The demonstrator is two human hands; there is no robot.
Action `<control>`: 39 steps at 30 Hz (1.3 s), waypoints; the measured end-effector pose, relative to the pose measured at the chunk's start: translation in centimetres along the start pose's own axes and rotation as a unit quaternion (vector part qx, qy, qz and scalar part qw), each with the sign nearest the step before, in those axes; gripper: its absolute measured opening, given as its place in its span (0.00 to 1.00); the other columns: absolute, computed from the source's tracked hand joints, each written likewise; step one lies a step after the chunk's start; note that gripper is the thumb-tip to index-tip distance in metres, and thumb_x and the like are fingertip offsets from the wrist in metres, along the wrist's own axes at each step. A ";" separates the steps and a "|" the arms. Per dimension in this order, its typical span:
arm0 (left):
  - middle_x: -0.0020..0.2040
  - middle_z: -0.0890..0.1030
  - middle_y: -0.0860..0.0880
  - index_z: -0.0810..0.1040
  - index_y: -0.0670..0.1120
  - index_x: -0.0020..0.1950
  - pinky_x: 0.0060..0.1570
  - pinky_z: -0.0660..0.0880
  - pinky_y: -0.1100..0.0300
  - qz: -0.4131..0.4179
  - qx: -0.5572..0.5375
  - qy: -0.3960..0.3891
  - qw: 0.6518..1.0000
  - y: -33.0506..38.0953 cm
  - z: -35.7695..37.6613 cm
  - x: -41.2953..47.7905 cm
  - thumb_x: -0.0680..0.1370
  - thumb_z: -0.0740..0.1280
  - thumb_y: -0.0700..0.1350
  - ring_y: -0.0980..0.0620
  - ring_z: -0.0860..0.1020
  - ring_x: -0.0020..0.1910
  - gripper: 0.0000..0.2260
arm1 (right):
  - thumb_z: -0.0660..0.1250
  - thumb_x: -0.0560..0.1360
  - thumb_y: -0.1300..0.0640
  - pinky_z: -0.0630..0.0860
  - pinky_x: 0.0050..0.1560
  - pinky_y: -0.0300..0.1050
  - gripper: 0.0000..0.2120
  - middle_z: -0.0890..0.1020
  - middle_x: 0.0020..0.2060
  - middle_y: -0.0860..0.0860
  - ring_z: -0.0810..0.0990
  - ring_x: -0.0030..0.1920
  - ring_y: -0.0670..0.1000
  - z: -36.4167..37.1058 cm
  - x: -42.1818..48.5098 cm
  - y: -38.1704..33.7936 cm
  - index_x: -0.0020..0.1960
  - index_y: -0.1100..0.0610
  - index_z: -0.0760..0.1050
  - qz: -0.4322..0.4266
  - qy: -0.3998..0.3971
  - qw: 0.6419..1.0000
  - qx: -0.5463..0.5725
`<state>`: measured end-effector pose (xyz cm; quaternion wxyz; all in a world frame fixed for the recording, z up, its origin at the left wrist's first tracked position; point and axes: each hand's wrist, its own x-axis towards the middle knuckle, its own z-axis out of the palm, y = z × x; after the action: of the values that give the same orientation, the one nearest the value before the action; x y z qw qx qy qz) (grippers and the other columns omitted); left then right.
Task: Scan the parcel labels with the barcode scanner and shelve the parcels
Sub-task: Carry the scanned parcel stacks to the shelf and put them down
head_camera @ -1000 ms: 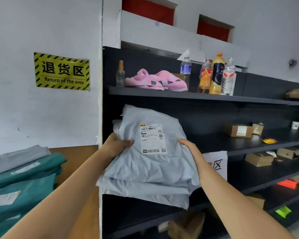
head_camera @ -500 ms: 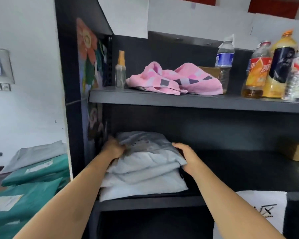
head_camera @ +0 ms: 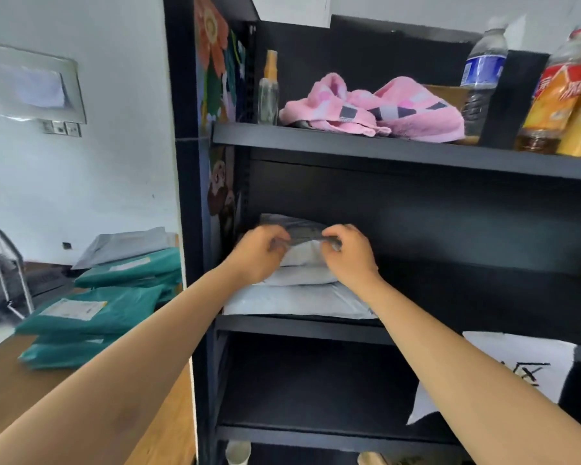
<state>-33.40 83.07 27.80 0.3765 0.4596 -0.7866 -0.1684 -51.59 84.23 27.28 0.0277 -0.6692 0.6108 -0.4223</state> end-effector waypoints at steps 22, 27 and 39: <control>0.67 0.74 0.47 0.68 0.47 0.71 0.62 0.71 0.52 -0.145 0.222 -0.023 0.964 -21.1 -31.6 -36.6 0.78 0.61 0.42 0.46 0.73 0.63 0.21 | 0.61 0.77 0.52 0.75 0.49 0.45 0.18 0.81 0.54 0.50 0.78 0.54 0.52 21.6 -25.3 -34.6 0.65 0.55 0.74 -0.129 -0.278 0.946 -0.101; 0.62 0.76 0.46 0.71 0.47 0.67 0.57 0.75 0.50 -0.214 0.246 0.008 0.945 -27.4 -42.2 -39.6 0.77 0.59 0.44 0.45 0.76 0.58 0.18 | 0.62 0.76 0.54 0.75 0.52 0.46 0.16 0.82 0.52 0.53 0.79 0.52 0.53 29.0 -22.9 -44.4 0.60 0.59 0.76 -0.170 -0.283 0.941 -0.070; 0.56 0.78 0.43 0.75 0.44 0.60 0.47 0.71 0.58 -0.277 0.318 0.090 0.902 -46.0 -64.9 -37.4 0.77 0.62 0.42 0.45 0.75 0.49 0.12 | 0.63 0.75 0.55 0.71 0.51 0.44 0.17 0.80 0.56 0.54 0.77 0.57 0.54 51.3 -11.1 -67.4 0.62 0.58 0.75 -0.272 -0.299 0.914 -0.017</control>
<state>53.49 96.18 26.13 0.2173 0.7672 -0.6024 0.0357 33.79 85.98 25.71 0.0818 -0.9050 0.3752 -0.1832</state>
